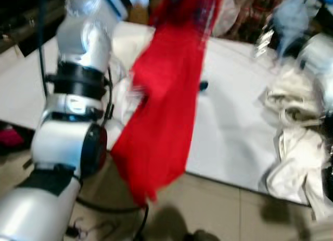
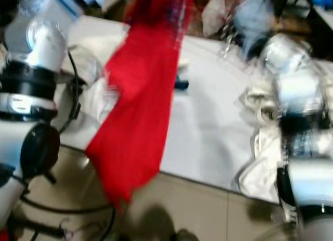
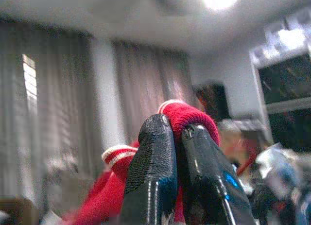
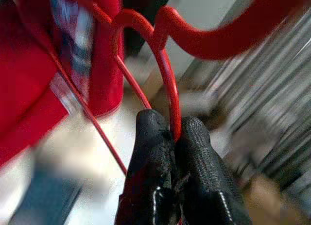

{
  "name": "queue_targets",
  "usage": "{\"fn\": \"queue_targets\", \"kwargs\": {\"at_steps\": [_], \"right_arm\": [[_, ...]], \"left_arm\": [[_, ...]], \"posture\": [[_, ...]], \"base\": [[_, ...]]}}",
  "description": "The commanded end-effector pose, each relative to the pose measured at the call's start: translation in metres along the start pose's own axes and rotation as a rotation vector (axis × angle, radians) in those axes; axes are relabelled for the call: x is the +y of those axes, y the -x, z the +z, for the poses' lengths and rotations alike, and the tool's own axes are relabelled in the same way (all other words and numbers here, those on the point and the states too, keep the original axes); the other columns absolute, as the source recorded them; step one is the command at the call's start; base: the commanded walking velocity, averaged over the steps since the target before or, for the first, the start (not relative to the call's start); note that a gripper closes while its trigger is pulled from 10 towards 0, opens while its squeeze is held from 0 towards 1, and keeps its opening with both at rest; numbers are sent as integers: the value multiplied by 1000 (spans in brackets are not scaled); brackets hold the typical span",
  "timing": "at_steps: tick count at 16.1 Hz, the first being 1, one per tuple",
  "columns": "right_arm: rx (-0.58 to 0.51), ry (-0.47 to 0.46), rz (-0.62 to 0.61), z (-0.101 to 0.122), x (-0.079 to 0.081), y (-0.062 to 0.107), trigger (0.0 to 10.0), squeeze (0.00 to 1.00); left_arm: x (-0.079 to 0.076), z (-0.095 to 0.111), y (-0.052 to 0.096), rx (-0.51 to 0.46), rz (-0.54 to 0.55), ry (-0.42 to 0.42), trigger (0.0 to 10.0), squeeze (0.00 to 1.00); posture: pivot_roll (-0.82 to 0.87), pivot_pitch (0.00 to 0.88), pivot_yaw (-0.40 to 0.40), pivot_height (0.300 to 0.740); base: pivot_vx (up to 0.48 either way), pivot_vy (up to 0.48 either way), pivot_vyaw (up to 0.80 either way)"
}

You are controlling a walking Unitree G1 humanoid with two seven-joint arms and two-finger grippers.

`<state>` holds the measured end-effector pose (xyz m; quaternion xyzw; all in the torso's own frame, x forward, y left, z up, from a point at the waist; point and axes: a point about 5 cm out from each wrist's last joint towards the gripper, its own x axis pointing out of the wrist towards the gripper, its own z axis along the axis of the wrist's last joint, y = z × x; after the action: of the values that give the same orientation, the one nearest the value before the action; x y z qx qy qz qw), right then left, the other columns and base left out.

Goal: Hang hanger

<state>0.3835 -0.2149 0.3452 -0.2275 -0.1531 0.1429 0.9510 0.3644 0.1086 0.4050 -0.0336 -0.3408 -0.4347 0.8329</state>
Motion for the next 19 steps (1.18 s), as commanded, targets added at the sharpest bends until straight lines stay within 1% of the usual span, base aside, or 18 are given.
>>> {"fn": "queue_targets", "kwargs": {"at_steps": [1, 2, 3, 4, 5, 6, 7, 8, 9, 10, 11, 12, 13, 14, 15, 16, 18, 19], "right_arm": [[-128, -5, -108, 24, -23, 5, 10000, 0], [-266, 42, -179, 55, -44, 3, 10000, 0], [-260, 93, -164, 53, -44, 2, 10000, 0], [-232, 96, -143, 46, -42, -1, 10000, 0], [-97, 100, 25, 4, -16, -4, 10000, 0], [-5, 111, 141, -31, 8, 1, 10000, 0], [40, 116, 199, -56, 24, 8, 10000, 0], [85, 97, 265, -80, 40, 19, 10000, 0], [106, 82, 310, -91, 49, 26, 10000, 0], [136, 48, 400, -108, 64, 44, 10000, 0], [163, 18, 522, -118, 77, 70, 10000, 0], [190, -7, 656, -118, 87, 99, 10000, 0], [197, -15, 690, -117, 89, 107, 10000, 0], [221, -24, 767, -109, 85, 130, 10000, 0], [230, -42, 812, -100, 80, 144, 10000, 0], [234, -47, 828, -97, 79, 149, 10000, 0], [265, -98, 921, -74, 71, 177, 10000, 0], [282, -118, 920, -63, 66, 186, 10000, 0]], "left_arm": [[2, 28, -6, -99, 2, -60, 10000, 0], [14, 44, 1, -208, 119, -72, 10000, 0], [20, 45, 6, -225, 167, -89, 10000, 0], [22, 43, 8, -213, 182, -92, 10000, 0], [19, 18, 12, -103, 196, -110, 10000, 0], [16, -9, 15, 11, 208, -129, 10000, 0], [14, -36, 22, 128, 239, -134, 10000, 0], [11, -67, 34, 272, 275, -155, 10000, 0], [8, -86, 43, 379, 284, -158, 10000, 0], [0, -121, 65, 564, 272, -184, 10000, 0], [-8, -150, 92, 748, 257, -212, 10000, 0], [-9, -163, 115, 857, 244, -223, 10000, 118], [-9, -165, 119, 873, 241, -225, 10000, 118], [3, -159, 130, 922, 239, -281, 10000, 1000], [12, -153, 138, 973, 215, -345, 10000, 1000], [15, -151, 141, 991, 209, -365, 10000, 1000], [23, -144, 171, 1180, 19, -354, 10000, 1000], [25, -139, 179, 1216, -29, -338, 10000, 1000]], "posture": [[-102, 0, -34, 740], [-101, 0, -37, 740], [-104, 0, -36, 740], [-104, 0, -36, 740], [-108, 0, -35, 740], [-110, 0, -34, 740], [-115, 0, -25, 740], [-120, 0, -17, 740], [-120, 0, -17, 740], [-126, 0, -4, 740], [-129, 0, 4, 740], [-132, 0, 7, 740], [-132, 0, 7, 740], [-137, 0, 18, 740], [-137, 0, 18, 740], [-137, 0, 18, 740], [-141, 0, 25, 740], [-141, 0, 23, 740]], "base": [[0, 0, 0], [0, 0, 0], [0, 0, 0], [0, 0, 0], [0, 0, 0], [0, 0, 0], [0, 0, 0], [0, 0, 0], [0, 0, 0], [0, 0, 0], [0, 0, 0], [0, 0, 0], [0, 0, 0], [0, 0, 0], [0, 0, 0], [0, 0, 0], [0, 0, 0], [0, 0, 0]]}}
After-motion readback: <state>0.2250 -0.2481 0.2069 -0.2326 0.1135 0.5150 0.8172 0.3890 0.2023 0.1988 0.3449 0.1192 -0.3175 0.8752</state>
